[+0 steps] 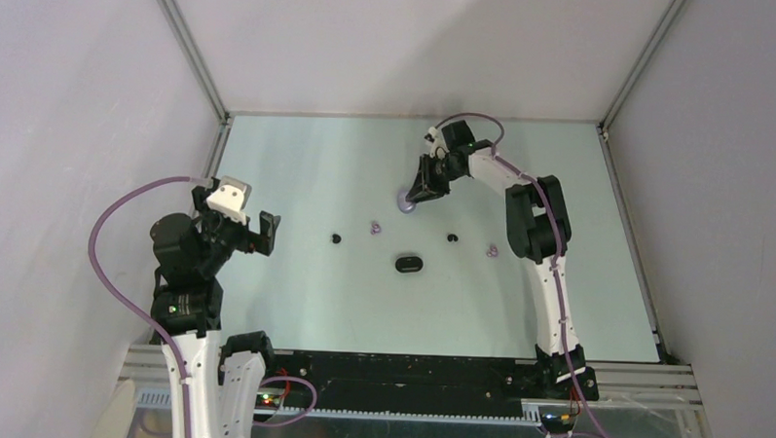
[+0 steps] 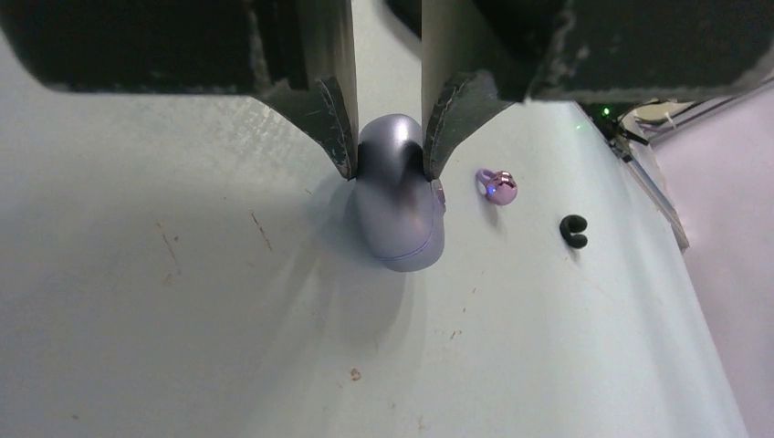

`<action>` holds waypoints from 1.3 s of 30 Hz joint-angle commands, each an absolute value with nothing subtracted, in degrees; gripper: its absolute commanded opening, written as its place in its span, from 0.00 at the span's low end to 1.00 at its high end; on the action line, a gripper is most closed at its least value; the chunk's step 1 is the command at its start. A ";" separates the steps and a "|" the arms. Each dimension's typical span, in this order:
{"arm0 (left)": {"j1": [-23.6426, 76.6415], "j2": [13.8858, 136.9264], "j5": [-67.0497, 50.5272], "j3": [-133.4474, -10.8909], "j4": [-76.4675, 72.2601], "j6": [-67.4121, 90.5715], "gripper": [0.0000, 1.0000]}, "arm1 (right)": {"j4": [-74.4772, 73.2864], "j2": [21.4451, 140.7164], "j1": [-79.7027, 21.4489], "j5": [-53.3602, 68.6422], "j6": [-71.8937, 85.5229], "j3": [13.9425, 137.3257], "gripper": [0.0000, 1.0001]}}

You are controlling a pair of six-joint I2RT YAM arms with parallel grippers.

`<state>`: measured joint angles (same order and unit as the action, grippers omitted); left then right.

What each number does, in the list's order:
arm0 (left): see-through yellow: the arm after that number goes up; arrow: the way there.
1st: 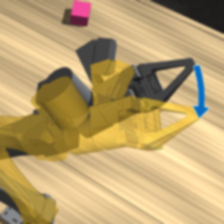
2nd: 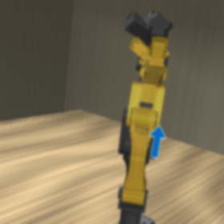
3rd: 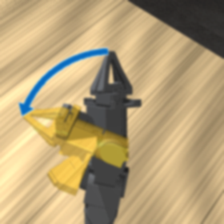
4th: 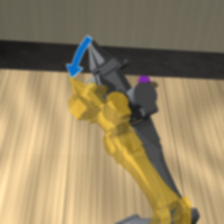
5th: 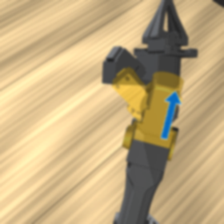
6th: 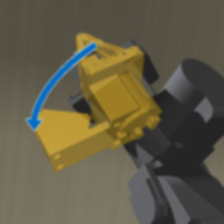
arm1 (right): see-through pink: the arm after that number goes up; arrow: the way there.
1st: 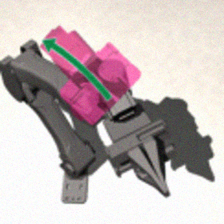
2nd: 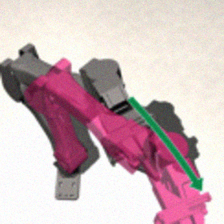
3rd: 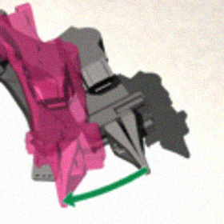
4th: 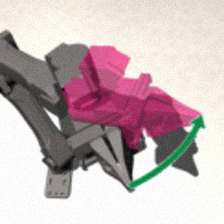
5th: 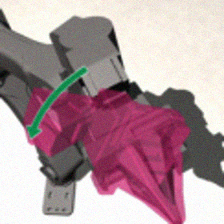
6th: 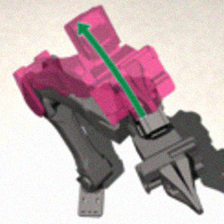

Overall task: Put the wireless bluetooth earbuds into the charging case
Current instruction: Pick up the charging case from the center of the board, then pass from the right arm to the left

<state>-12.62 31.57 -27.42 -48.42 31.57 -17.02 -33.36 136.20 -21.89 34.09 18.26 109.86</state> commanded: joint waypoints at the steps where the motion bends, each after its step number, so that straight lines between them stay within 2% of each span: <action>1: -13.27 31.94 -28.43 -48.58 29.85 -17.46 0.99 | -34.48 137.31 -23.14 37.24 14.56 110.73 0.14; 10: -13.28 32.58 -28.19 -48.27 27.59 -14.94 0.99 | -33.27 132.82 -25.44 38.23 12.45 111.15 0.11; 21: -12.64 48.33 -35.58 -56.49 21.49 -8.04 0.99 | -32.15 120.59 -24.75 42.04 8.58 105.39 0.12; 31: 4.15 67.76 -41.22 -66.06 15.94 -2.39 0.99 | -34.70 105.56 -23.49 47.61 3.87 98.77 0.12; 39: 9.17 78.23 -55.21 -71.24 13.51 6.45 0.99 | -33.22 93.32 -24.04 49.72 3.11 90.41 0.13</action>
<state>7.33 76.12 -46.06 -68.97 16.43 1.28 -34.65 99.39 -23.53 47.00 4.21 93.17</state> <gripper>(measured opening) 0.987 0.264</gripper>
